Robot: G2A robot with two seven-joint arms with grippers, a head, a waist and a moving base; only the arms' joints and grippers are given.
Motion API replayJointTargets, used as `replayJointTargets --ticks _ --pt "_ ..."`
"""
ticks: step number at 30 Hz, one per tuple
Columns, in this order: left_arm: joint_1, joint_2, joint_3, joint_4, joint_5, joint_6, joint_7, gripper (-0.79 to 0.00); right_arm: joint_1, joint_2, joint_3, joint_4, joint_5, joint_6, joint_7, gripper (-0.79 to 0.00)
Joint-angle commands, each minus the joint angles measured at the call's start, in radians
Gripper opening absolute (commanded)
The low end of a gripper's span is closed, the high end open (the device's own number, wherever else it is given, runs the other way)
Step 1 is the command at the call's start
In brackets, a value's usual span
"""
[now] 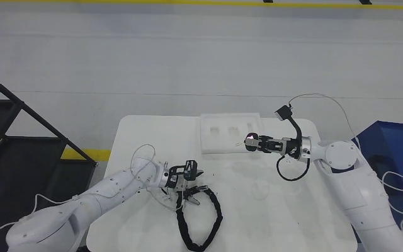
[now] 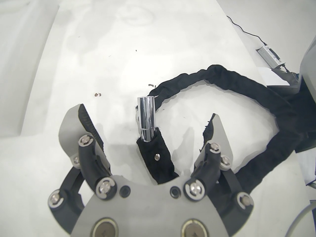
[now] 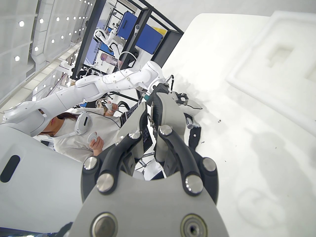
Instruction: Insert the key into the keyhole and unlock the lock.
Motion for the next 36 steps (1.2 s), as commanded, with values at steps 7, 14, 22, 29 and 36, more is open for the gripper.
replayJointTargets --ticks 7,14,22,29,36 --pt "0.030 0.004 -0.024 0.005 0.074 0.053 0.065 -0.240 0.000 0.000 0.000 0.000 0.000 0.000 0.000 -0.785" --pt "0.057 0.012 -0.051 -0.012 0.119 0.108 0.070 -0.416 0.000 0.000 0.000 0.000 0.000 0.000 0.000 -0.785" --pt "0.075 0.011 -0.075 -0.042 0.150 0.123 0.027 -0.650 0.000 0.000 0.000 0.000 0.000 0.000 0.000 -0.785" --pt "0.089 0.019 -0.122 -0.056 0.118 0.116 0.062 -0.785 0.000 0.000 0.000 0.000 0.000 0.000 0.000 -0.785" --pt "0.088 0.045 -0.185 -0.109 0.104 0.045 0.145 -0.785 0.000 0.000 0.000 0.000 0.000 0.000 0.000 -0.785"
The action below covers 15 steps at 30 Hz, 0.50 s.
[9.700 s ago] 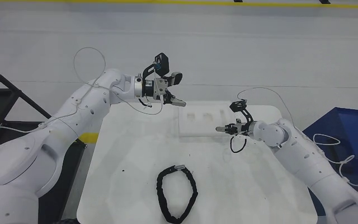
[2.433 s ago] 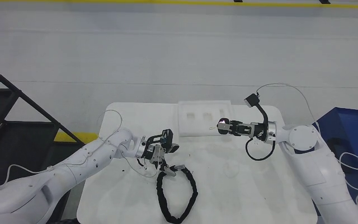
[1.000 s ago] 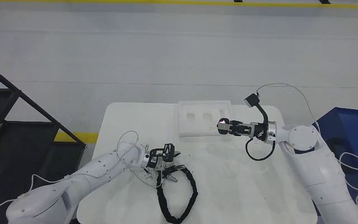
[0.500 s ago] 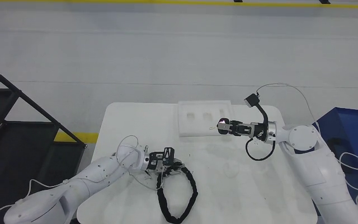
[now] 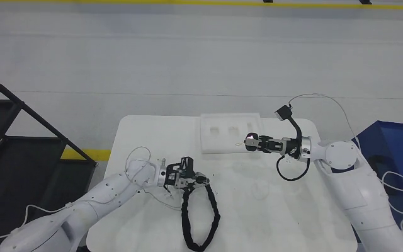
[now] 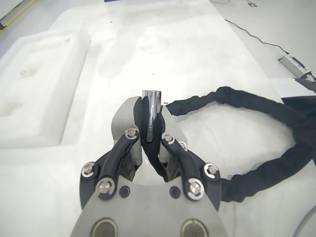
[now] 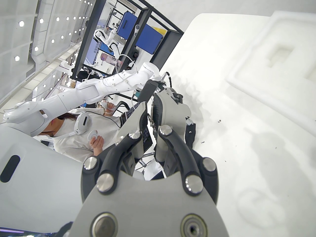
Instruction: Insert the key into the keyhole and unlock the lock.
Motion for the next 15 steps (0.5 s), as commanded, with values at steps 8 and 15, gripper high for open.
replayJointTargets --ticks 8,15 --pt "-0.020 0.032 -0.099 -0.096 -0.058 -0.121 0.010 -0.785 -0.013 0.002 -0.003 -0.026 -0.022 0.027 -0.014 -0.785" --pt "-0.025 0.038 -0.157 -0.202 -0.121 -0.146 -0.067 -0.785 -0.070 0.019 0.028 -0.153 -0.017 0.200 0.047 -0.785"
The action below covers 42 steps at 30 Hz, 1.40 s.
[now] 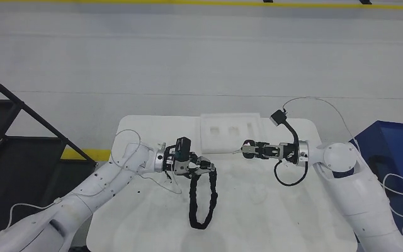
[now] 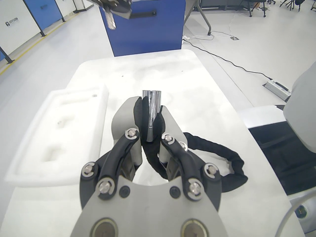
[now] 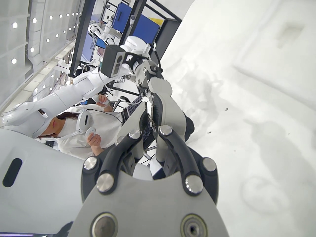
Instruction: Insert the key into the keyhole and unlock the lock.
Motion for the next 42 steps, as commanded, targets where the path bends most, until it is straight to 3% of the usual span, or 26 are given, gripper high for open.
replayJointTargets --ticks 1,5,9,21,37,42 --pt "-0.002 -0.002 -0.008 -0.031 -0.011 -0.001 -0.022 -0.785 -0.021 0.006 0.015 -0.043 0.000 0.051 0.004 -0.785" --pt "-0.011 -0.016 -0.010 -0.076 -0.029 -0.004 -0.057 -0.785 -0.089 0.024 0.081 -0.166 0.000 0.144 0.019 -0.785" --pt "-0.016 -0.038 -0.002 -0.075 -0.041 0.002 -0.016 -0.785 -0.146 0.041 0.156 -0.264 0.004 0.193 0.052 -0.785" --pt "-0.083 -0.127 0.045 -0.009 0.034 0.045 0.183 -0.785 -0.250 0.064 0.282 -0.430 0.032 0.197 0.044 -0.785" --pt "-0.083 -0.127 0.045 -0.009 0.034 0.045 0.183 -0.785 -0.270 0.065 0.294 -0.446 0.016 0.182 0.007 -0.785" --pt "-0.057 -0.132 0.036 -0.034 0.011 0.092 0.141 -0.785 -0.295 0.075 0.315 -0.533 -0.124 0.255 -0.020 -0.785"
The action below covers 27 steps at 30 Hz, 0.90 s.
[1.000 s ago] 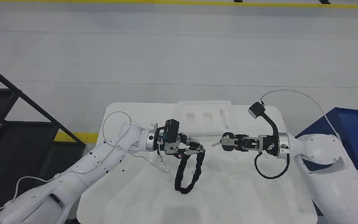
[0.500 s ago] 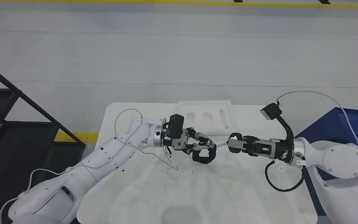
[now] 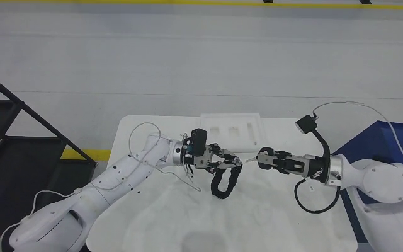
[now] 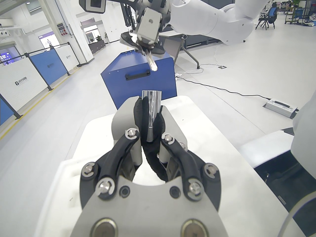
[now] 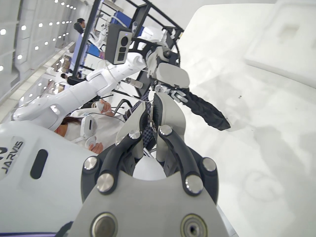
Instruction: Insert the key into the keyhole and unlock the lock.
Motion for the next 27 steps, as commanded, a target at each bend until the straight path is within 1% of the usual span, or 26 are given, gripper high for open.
replayJointTargets --ticks 1,4,8,16,21,27 --pt "0.009 -0.004 -0.004 -0.015 -0.005 0.029 -0.038 -0.785 -0.012 0.004 0.005 -0.042 -0.051 0.025 0.005 -0.785" --pt "0.009 -0.016 -0.003 -0.037 -0.002 0.056 -0.082 -0.785 -0.034 0.009 0.009 -0.103 -0.120 0.058 -0.004 -0.785" --pt "-0.001 -0.036 0.004 -0.030 0.019 0.095 -0.129 -0.785 -0.060 0.012 0.011 -0.157 -0.151 0.072 -0.026 -0.785" --pt "-0.011 -0.070 0.012 0.017 0.044 0.111 -0.095 -0.785 -0.097 0.018 0.027 -0.199 -0.245 0.082 -0.066 -0.785" --pt "-0.012 -0.085 0.013 0.037 0.062 0.112 -0.079 -0.785 -0.120 0.020 0.028 -0.221 -0.302 0.100 -0.110 -0.785" --pt "-0.009 -0.100 0.011 0.065 0.082 0.109 -0.057 -0.785 -0.134 0.023 0.030 -0.230 -0.347 0.125 -0.130 -0.785"
